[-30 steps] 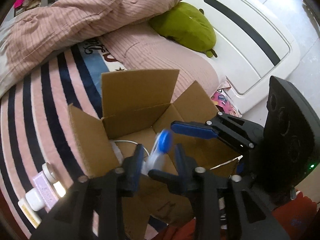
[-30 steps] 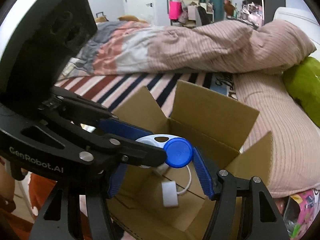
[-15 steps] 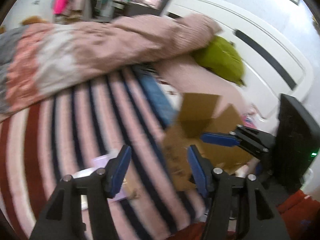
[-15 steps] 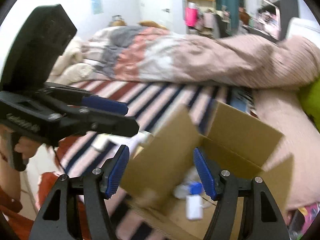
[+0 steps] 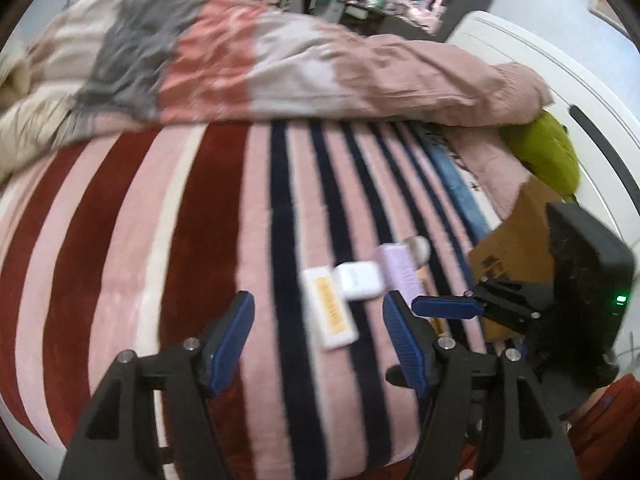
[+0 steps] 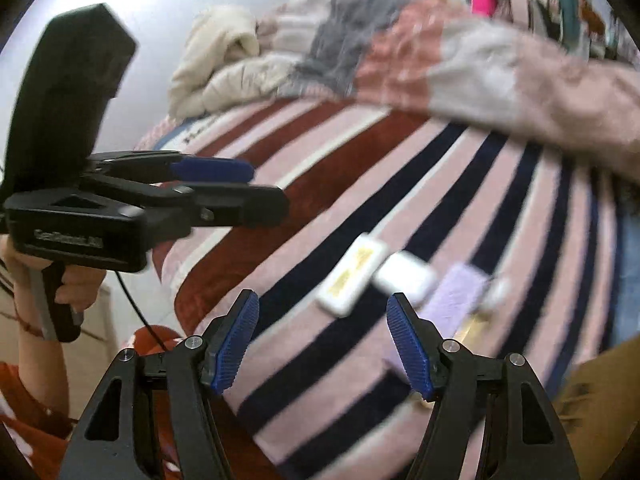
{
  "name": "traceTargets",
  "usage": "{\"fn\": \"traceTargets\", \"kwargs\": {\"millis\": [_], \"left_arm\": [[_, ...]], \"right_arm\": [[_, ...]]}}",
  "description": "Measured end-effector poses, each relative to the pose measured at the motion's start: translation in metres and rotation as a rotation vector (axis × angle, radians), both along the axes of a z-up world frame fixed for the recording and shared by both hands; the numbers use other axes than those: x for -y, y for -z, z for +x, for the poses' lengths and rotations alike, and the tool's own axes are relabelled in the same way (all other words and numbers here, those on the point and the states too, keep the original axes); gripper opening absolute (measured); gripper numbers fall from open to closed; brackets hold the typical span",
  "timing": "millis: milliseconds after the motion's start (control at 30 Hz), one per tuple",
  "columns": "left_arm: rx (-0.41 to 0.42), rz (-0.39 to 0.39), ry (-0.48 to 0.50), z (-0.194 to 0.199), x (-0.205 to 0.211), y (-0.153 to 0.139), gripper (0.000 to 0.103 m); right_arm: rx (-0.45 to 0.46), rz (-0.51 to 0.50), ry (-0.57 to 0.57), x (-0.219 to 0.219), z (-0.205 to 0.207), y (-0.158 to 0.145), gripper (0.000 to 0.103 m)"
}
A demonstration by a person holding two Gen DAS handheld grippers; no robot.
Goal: Organize rigid objects
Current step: 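Grasp the white tube with the yellow label using the right gripper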
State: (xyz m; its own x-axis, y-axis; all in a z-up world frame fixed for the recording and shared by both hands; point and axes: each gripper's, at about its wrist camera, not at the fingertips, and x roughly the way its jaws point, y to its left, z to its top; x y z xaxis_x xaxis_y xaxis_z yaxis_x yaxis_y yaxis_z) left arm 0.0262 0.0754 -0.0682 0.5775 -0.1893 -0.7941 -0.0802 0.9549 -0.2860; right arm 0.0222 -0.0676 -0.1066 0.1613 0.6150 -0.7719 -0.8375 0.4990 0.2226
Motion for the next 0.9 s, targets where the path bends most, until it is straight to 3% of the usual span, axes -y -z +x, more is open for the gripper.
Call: {"fn": "traceTargets", "kwargs": {"millis": [200, 300, 433, 500, 667, 900], "left_arm": [[-0.036, -0.040, -0.048, -0.007, -0.027, 0.029, 0.063], [-0.052, -0.048, -0.055, -0.006, -0.033, 0.039, 0.063], [-0.065, -0.061, -0.055, -0.005, -0.034, 0.044, 0.063], [-0.064, -0.064, -0.055, -0.005, -0.034, 0.044, 0.063], [-0.061, -0.064, -0.047, -0.004, -0.031, 0.040, 0.063], [-0.027, -0.087, -0.018, -0.001, -0.013, 0.025, 0.063]], "right_arm": [[-0.099, -0.038, 0.114, -0.033, 0.019, 0.054, 0.063], [-0.140, -0.047, 0.196, -0.047, 0.029, 0.076, 0.054], [-0.088, -0.034, 0.291, -0.053, 0.032, 0.078, 0.048], [-0.037, -0.061, 0.322, -0.058, 0.029, 0.078, 0.034], [0.044, -0.083, 0.297, -0.060, 0.023, 0.074, 0.033], [0.077, 0.003, 0.214, -0.039, 0.009, 0.047, 0.030]]}}
